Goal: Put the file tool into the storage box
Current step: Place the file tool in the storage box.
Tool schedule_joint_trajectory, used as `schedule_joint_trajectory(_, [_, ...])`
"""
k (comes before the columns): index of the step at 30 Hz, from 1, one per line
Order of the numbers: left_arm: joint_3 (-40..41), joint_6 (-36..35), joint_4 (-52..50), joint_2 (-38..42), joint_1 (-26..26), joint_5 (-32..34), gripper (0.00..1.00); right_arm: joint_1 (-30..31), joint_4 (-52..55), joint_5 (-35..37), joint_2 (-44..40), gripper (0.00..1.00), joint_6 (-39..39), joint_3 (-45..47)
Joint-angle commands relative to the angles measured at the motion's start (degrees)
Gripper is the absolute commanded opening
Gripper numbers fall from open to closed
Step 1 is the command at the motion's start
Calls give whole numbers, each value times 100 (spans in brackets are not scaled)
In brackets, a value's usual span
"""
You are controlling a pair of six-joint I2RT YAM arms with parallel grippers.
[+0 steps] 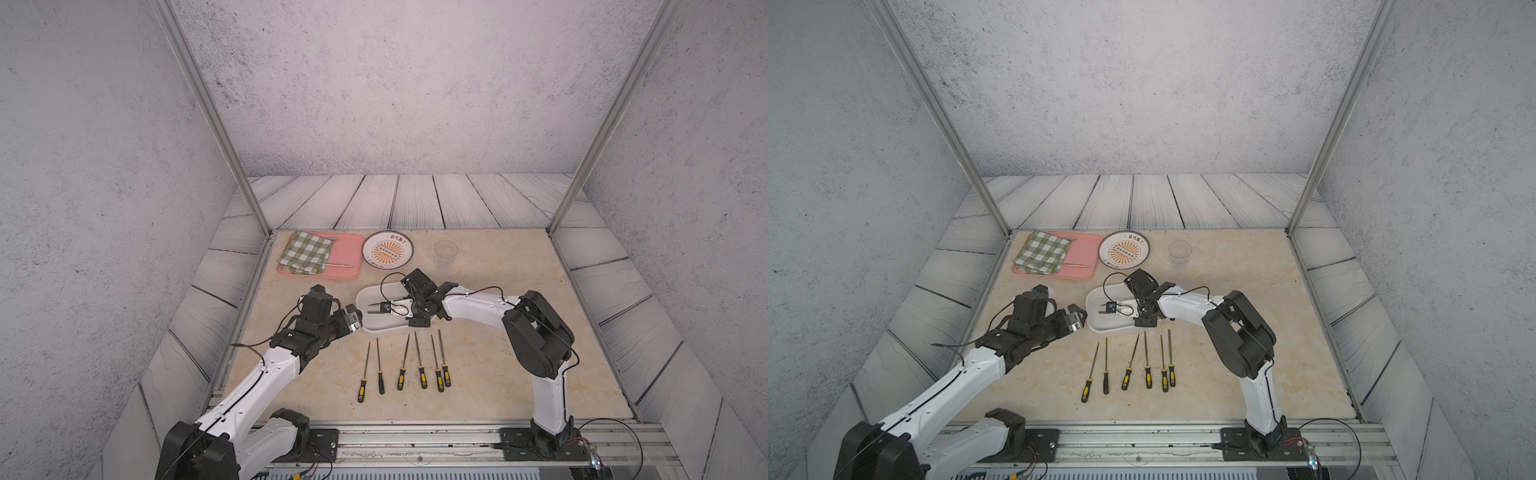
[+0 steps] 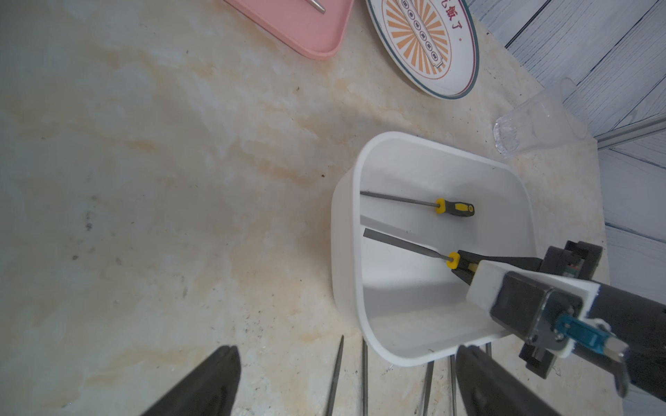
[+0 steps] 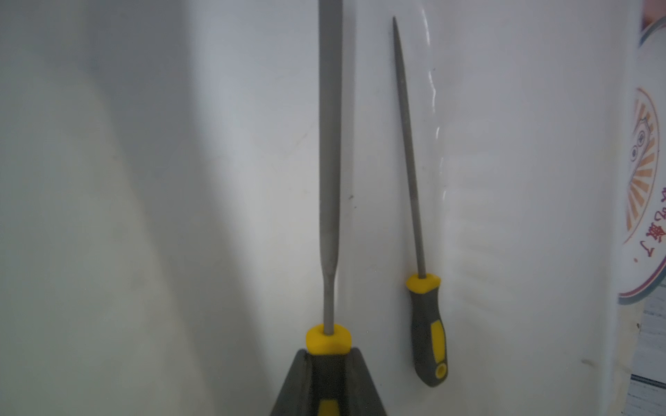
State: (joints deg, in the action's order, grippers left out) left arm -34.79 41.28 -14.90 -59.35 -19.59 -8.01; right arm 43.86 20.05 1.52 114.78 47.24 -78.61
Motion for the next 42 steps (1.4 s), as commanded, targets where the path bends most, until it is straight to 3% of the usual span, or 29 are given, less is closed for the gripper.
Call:
schedule_joint_trajectory(1, [-19,-25,83,-51,56,-51,98,-52,-36,162,197,0,54,-209])
schedule_joint_trajectory(10, [-33,-58,97,-84,53,-147,98,-48,-19,469,324,8,33,-468])
schedule_joint_trajectory(20, [-122,-54,246,-369,54,-368,98,-53,-88,648,12,60,-188,-557])
schedule_joint_trajectory(21, [-140,-56,286,-413,61,-360,99,-55,-113,648,-53,61,-252,-520])
schedule_joint_trajectory(31, [-749,-402,464,-1277,61,-384,98,-53,-753,738,-1541,62,-1777,449])
schedule_joint_trajectory(37, [-1061,-418,564,-1726,72,-820,98,-42,-797,913,-2917,62,-3434,1256])
schedule_joint_trajectory(42, [-966,-315,690,-1702,60,-948,98,-44,-539,1571,-4293,62,-5090,2103])
